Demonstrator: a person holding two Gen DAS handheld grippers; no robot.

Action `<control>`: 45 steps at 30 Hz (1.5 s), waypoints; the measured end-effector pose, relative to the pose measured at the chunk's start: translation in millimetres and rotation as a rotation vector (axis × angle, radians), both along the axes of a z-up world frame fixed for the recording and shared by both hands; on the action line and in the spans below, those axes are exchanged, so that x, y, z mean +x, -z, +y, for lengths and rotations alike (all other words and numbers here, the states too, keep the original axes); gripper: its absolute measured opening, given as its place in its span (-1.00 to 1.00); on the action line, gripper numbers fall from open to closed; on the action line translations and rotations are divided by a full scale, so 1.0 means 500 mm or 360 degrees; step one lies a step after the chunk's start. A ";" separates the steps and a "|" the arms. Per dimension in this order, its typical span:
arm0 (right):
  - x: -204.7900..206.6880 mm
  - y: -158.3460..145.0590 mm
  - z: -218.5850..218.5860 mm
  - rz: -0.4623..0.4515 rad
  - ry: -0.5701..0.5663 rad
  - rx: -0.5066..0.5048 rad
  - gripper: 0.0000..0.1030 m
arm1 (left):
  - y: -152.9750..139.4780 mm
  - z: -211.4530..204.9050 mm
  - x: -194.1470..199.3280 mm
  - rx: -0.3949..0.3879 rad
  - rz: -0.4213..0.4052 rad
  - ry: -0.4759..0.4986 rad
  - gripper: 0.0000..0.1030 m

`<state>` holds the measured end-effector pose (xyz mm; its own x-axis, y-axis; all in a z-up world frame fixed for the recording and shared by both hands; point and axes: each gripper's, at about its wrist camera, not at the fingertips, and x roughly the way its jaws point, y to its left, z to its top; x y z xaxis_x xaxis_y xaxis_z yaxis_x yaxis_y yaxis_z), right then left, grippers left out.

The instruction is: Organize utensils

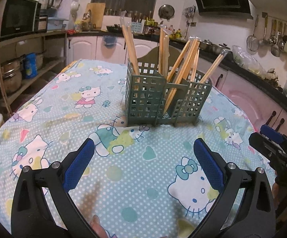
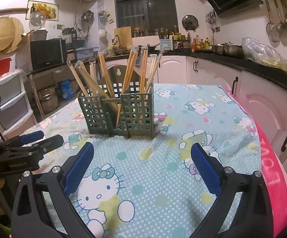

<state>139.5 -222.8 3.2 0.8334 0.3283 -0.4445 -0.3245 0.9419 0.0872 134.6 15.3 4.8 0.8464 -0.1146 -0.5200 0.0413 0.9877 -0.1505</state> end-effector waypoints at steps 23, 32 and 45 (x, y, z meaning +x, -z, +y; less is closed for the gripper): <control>-0.017 0.036 -0.008 -0.0060 0.0061 0.0008 0.88 | 0.013 -0.004 -0.025 0.0087 -0.0108 -0.0063 0.78; -0.019 0.037 0.000 -0.0068 0.0046 -0.0016 0.88 | 0.015 0.000 -0.024 0.0080 -0.0103 -0.0073 0.78; -0.020 0.039 0.003 -0.0063 0.0049 -0.0017 0.88 | 0.018 0.004 -0.021 0.0081 -0.0085 -0.0089 0.78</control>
